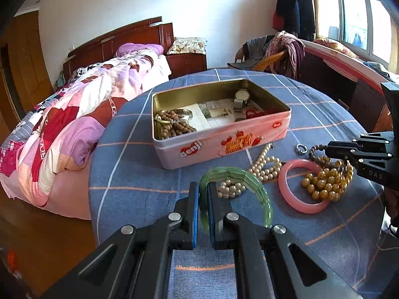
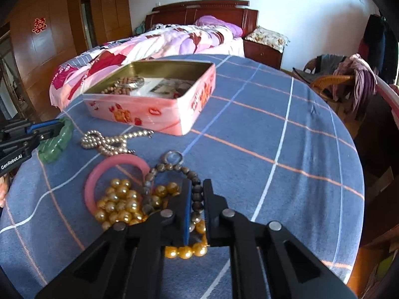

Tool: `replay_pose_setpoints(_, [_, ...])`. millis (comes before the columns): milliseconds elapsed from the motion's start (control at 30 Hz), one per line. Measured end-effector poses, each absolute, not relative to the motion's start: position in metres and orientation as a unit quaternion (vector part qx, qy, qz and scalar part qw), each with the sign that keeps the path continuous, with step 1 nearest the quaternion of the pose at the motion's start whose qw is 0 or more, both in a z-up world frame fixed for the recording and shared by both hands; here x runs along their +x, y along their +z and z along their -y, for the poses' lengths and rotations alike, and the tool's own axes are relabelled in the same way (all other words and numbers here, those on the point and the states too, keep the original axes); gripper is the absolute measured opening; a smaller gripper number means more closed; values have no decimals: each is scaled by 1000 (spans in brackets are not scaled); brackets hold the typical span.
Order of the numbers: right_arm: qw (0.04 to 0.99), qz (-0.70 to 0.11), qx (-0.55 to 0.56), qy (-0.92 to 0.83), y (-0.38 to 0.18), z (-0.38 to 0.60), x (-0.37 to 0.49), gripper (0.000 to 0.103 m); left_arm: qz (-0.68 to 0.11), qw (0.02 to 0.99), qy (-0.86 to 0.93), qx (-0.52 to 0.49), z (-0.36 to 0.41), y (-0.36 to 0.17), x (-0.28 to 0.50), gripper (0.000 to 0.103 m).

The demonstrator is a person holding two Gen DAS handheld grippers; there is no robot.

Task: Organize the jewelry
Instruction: 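Grasp the dark bead bracelet with the right tool while the left holds the jade bangle, then lower the jade bangle and dark bead bracelet into the pink tin, opening both tools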

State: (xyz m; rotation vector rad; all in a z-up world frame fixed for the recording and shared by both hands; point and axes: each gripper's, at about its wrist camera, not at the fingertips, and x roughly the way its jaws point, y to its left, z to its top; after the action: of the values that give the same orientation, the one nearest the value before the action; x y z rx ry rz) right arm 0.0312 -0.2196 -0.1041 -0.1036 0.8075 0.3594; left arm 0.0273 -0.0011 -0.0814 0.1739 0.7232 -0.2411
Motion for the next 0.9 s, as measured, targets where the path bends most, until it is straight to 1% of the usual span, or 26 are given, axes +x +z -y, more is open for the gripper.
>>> replay_pose_setpoints(333, [921, -346, -65, 169, -79, 216, 24, 11, -336, 931, -118, 81, 2, -69, 23, 5])
replay_pose_setpoints(900, [928, -324, -65, 173, -67, 204, 20, 11, -324, 935, -122, 72, 1, -60, 20, 5])
